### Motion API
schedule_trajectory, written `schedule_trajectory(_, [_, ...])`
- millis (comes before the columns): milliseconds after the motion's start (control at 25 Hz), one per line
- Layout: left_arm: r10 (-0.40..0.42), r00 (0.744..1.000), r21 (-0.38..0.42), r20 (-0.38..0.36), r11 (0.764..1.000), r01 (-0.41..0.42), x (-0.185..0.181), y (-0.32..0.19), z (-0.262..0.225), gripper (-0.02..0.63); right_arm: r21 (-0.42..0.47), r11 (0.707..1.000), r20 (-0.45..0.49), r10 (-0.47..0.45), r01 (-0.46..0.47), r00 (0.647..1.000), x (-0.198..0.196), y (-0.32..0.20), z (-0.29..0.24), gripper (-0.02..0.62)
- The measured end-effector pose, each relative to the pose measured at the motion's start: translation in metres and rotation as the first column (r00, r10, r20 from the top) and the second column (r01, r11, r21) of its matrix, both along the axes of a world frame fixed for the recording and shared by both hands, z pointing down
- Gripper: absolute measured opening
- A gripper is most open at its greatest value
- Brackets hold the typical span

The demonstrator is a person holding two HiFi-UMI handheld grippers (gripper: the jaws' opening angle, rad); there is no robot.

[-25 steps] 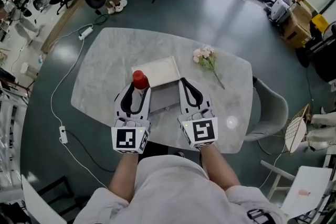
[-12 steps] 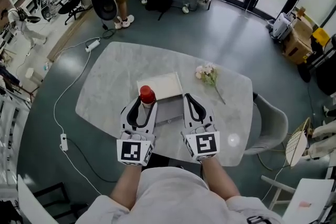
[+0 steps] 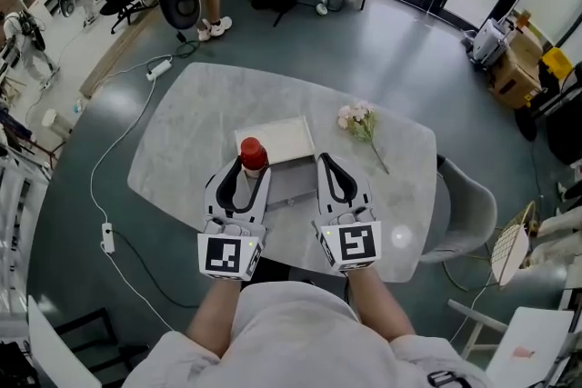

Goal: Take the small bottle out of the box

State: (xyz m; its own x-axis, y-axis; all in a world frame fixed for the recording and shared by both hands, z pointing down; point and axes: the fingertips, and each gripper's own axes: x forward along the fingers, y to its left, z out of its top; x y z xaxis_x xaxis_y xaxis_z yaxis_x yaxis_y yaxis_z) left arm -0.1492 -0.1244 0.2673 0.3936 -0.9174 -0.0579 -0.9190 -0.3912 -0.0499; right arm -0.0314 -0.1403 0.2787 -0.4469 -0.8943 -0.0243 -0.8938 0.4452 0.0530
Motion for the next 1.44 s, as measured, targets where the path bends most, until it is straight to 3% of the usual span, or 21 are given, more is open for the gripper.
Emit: schedule_trajectory(1440, [0.010,1.000,0.012,-0.004,1.000,-0.010,0.002,0.005,-0.007,0.192,0.027,1.000,0.000,0.004,-0.004,1.000,0.012,0.006,-0.012,0.026])
